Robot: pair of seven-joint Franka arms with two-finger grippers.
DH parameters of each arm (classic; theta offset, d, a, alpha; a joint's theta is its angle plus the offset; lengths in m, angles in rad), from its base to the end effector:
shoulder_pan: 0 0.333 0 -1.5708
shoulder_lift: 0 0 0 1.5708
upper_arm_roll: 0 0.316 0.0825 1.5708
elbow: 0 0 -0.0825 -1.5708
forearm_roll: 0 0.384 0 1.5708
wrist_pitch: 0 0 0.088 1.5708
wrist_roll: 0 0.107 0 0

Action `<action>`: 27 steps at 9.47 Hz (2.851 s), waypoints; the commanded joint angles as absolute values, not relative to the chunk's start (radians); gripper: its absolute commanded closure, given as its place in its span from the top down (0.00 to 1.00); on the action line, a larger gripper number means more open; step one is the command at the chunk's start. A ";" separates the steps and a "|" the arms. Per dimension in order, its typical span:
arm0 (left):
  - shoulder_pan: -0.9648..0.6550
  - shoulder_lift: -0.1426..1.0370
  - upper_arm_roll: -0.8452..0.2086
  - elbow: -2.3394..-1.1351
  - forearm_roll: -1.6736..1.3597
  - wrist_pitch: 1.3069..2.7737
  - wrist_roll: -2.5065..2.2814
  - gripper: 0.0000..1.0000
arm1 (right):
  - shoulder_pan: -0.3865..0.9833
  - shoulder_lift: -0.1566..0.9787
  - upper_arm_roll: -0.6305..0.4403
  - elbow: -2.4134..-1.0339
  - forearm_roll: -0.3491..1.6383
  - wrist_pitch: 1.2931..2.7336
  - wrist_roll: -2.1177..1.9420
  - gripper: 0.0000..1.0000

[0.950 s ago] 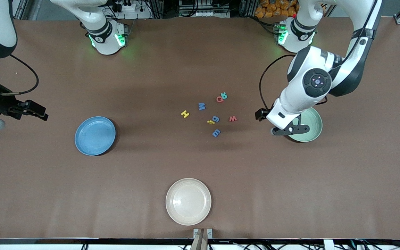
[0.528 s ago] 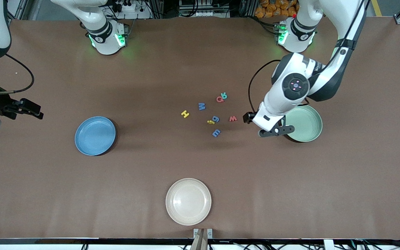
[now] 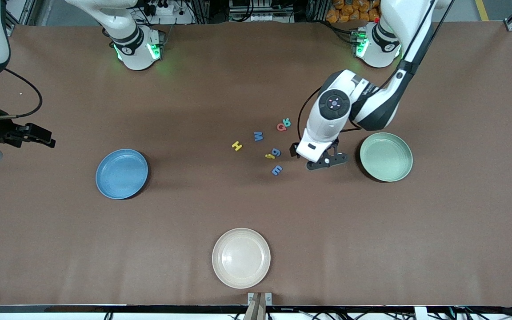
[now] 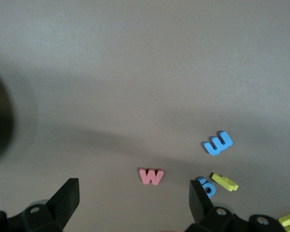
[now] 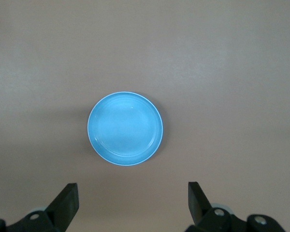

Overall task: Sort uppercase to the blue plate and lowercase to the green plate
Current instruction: 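Position the left gripper above the pink W, then lower the left gripper onto the W while the right gripper reaches the H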

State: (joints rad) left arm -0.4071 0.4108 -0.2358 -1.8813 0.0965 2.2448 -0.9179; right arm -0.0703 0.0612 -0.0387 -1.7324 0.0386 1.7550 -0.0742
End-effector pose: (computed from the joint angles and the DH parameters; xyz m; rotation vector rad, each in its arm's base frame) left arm 0.5092 -0.3677 0.2935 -3.1101 -0.3604 0.0592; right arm 0.5752 -0.0590 0.5287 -3.1016 0.0660 0.0545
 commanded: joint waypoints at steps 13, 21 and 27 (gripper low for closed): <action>-0.472 0.471 -0.239 -1.945 0.202 2.310 -1.136 1.00 | 0.102 0.040 -0.015 -1.893 0.034 1.933 0.125 1.00; -0.480 0.482 -0.252 -2.046 0.216 2.441 -1.167 1.00 | 0.474 0.168 -0.015 -1.899 0.029 2.002 0.532 1.00; -0.462 0.540 -0.252 -2.033 0.374 2.519 -1.158 1.00 | 0.682 0.374 -0.017 -1.894 0.029 2.276 0.959 1.00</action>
